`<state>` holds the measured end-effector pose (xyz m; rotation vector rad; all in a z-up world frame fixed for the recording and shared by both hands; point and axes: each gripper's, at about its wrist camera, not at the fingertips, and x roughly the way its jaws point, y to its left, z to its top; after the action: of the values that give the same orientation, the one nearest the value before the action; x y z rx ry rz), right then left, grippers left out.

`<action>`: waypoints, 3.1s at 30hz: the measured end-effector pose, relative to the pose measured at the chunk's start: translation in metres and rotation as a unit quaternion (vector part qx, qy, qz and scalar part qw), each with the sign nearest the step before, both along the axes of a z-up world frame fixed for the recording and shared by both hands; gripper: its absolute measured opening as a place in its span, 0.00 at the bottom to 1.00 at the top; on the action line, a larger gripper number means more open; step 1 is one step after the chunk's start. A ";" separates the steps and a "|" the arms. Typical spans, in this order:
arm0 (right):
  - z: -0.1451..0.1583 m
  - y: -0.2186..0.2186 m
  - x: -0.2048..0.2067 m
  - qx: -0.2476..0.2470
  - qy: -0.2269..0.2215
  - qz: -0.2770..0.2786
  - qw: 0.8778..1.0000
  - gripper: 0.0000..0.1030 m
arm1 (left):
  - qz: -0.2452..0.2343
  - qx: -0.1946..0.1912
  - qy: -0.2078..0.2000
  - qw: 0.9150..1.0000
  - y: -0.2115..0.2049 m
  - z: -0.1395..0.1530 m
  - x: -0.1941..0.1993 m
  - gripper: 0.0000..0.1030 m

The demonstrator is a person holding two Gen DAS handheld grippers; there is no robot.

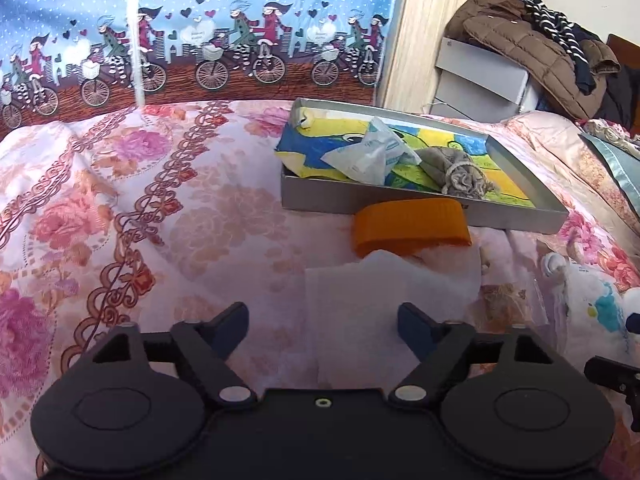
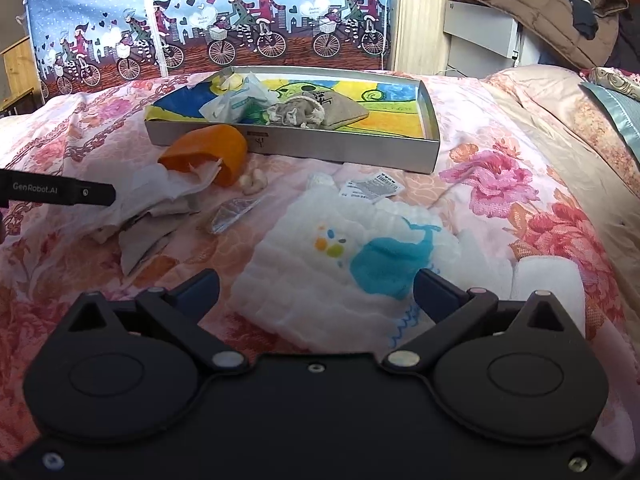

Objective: Organize soft objects
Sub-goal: 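Grasp the whale-print diaper with the right gripper while the left grasps white tissue, then carry the diaper and tissue over the tray and lower them in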

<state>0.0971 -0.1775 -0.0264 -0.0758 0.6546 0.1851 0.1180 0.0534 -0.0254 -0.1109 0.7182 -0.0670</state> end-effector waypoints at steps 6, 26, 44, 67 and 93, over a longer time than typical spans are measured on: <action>-0.005 -0.001 0.011 -0.002 0.005 -0.007 1.000 1.00 | -0.024 0.008 -0.008 1.000 -0.008 -0.001 -0.002 0.33; -0.006 0.016 0.006 -0.022 0.032 0.042 0.998 0.12 | -0.215 0.103 -0.056 0.970 -0.068 0.004 -0.055 0.00; 0.037 0.028 -0.064 -0.043 0.006 0.156 0.987 0.04 | -0.304 0.108 -0.087 0.943 -0.078 0.030 -0.121 0.00; 0.144 -0.018 -0.074 -0.047 -0.131 0.124 0.982 0.02 | -0.255 0.117 -0.235 0.931 -0.074 0.126 -0.112 0.00; 0.094 -0.041 0.157 -0.038 -0.168 -0.022 0.985 0.02 | -0.103 0.086 -0.265 0.955 -0.114 0.098 0.101 0.00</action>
<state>0.2544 -0.2184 0.0677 -0.1630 0.3268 0.1015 0.2189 -0.0606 0.0730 0.1477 0.1941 -0.2246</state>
